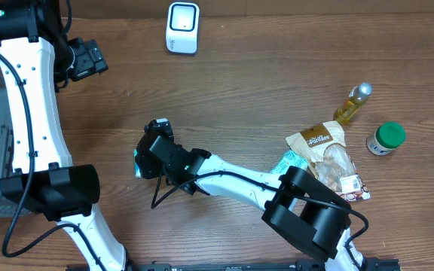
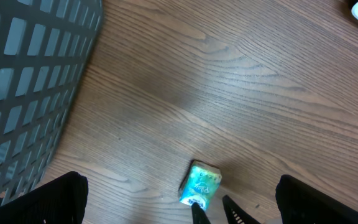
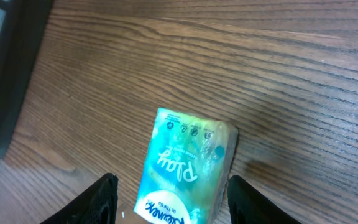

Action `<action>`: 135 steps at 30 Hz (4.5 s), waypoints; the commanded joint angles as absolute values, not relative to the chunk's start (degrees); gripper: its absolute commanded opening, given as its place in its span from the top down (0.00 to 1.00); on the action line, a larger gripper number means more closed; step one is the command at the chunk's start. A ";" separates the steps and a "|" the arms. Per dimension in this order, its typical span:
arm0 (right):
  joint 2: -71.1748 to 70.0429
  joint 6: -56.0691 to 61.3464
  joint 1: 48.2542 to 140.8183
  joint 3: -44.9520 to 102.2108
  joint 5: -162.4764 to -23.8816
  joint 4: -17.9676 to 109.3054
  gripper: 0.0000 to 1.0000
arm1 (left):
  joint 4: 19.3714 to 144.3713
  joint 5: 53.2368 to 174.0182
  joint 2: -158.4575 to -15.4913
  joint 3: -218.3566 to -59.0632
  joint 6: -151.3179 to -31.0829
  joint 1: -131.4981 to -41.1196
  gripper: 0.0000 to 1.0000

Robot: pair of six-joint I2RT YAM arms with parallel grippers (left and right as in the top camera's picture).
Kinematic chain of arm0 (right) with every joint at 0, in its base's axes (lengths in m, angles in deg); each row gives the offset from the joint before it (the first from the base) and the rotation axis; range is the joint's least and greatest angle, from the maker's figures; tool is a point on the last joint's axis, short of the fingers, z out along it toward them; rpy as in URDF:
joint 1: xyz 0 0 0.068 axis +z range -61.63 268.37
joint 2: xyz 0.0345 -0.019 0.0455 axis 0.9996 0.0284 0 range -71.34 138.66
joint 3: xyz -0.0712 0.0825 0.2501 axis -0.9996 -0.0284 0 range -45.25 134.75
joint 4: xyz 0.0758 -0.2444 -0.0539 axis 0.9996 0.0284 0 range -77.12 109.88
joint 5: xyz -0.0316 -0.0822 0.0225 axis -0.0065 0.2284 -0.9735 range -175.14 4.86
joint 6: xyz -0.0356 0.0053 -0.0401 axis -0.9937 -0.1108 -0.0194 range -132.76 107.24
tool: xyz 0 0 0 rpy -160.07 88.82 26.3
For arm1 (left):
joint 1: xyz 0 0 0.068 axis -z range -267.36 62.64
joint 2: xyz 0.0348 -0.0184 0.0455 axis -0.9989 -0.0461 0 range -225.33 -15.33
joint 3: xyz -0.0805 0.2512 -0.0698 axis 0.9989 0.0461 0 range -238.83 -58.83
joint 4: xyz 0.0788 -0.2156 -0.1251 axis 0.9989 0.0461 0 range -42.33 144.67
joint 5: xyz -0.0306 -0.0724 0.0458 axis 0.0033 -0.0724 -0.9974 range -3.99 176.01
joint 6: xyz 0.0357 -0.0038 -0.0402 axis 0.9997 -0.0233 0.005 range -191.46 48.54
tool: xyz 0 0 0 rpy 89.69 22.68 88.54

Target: Scan the item barcode

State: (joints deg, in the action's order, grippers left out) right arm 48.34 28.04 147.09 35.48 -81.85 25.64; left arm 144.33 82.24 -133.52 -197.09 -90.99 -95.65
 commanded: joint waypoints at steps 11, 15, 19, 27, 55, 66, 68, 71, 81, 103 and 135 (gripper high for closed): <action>53.58 29.28 146.81 35.33 -83.33 23.30 0.52 | 144.46 82.48 -132.21 -196.87 -90.75 -95.59 0.00; 54.72 29.28 146.81 35.33 -83.90 22.53 0.59 | 144.46 82.48 -132.21 -196.87 -90.75 -95.59 0.00; 55.62 29.22 146.72 35.33 -83.70 22.77 0.88 | 144.46 82.46 -132.21 -196.87 -90.75 -95.59 0.00; 50.13 28.85 140.88 35.39 -83.73 33.20 0.96 | 144.46 82.46 -132.21 -196.87 -90.75 -95.59 0.00; 45.08 11.18 127.79 35.37 -93.76 61.13 0.30 | 144.46 82.46 -132.21 -196.87 -90.75 -95.59 0.01; 45.08 16.89 127.79 35.37 -93.76 60.94 0.67 | 144.46 82.46 -132.21 -196.87 -90.75 -95.59 0.00; 45.08 17.50 127.79 35.37 -93.76 60.85 0.86 | 144.46 82.48 -132.21 -196.87 -90.75 -95.59 0.00; 45.08 17.50 127.79 35.37 -93.74 60.48 0.96 | 144.46 82.48 -132.21 -196.87 -90.75 -95.59 0.00; 43.60 11.69 126.48 35.61 -101.80 61.79 0.96 | 144.46 82.48 -132.21 -196.87 -90.75 -95.59 0.00; 32.38 -69.55 105.06 35.59 -171.39 110.03 0.96 | 144.46 82.46 -132.21 -196.87 -90.75 -95.59 0.00; 31.68 -61.27 106.68 35.39 -175.09 110.03 0.96 | 144.46 82.48 -132.21 -196.87 -90.75 -95.59 0.01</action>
